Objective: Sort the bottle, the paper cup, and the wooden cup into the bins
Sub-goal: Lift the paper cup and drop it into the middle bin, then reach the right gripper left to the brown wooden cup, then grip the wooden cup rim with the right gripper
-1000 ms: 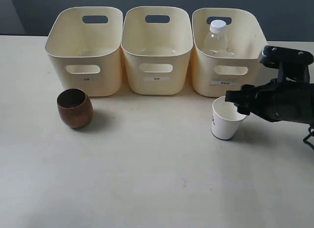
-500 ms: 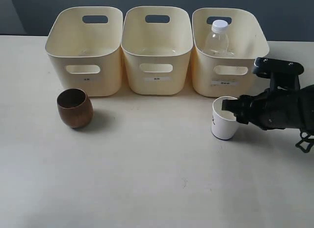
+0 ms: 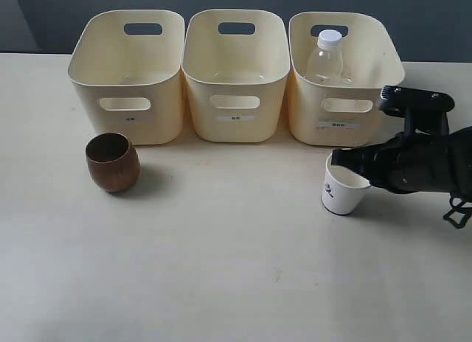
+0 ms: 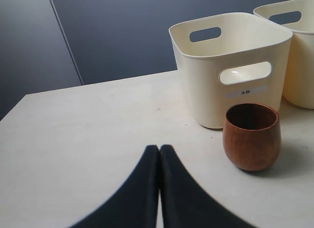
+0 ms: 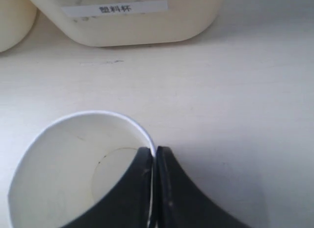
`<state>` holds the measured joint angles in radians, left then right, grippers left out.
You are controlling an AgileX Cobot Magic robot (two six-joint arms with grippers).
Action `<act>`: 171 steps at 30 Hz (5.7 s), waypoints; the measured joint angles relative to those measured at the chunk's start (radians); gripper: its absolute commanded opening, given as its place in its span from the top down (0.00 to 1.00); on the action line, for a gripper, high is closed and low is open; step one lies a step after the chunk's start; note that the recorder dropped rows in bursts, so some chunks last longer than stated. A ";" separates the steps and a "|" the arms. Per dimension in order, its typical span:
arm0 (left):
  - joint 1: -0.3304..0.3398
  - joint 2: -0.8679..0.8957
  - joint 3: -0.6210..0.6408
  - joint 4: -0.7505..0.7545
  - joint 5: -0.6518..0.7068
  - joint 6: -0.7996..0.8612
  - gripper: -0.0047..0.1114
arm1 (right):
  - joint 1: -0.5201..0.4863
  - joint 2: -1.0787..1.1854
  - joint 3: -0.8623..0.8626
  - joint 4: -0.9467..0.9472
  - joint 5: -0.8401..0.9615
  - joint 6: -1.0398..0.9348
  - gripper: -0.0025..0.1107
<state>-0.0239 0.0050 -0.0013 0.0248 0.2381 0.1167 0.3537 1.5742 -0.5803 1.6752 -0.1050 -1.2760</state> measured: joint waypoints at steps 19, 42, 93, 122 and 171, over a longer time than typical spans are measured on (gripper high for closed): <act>0.000 0.000 0.000 0.000 0.000 0.000 0.96 | 0.000 -0.084 -0.175 0.000 0.346 0.000 0.98; 0.000 0.000 0.000 0.000 0.000 0.000 0.96 | 0.008 0.094 -0.608 0.002 0.344 0.000 0.98; 0.000 0.000 0.000 0.000 0.000 0.000 0.96 | 0.365 0.418 -0.848 -0.278 0.391 0.140 0.66; 0.000 0.000 0.000 0.000 0.000 0.000 0.96 | 0.404 0.630 -0.968 -0.424 0.513 0.458 0.66; -0.016 0.000 0.000 0.000 0.000 0.000 0.96 | 0.406 0.648 -1.058 -0.915 0.507 1.068 0.66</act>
<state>-0.0398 0.0050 -0.0013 0.0248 0.2381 0.1167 0.7598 2.2221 -1.6387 0.7598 0.4016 -0.2084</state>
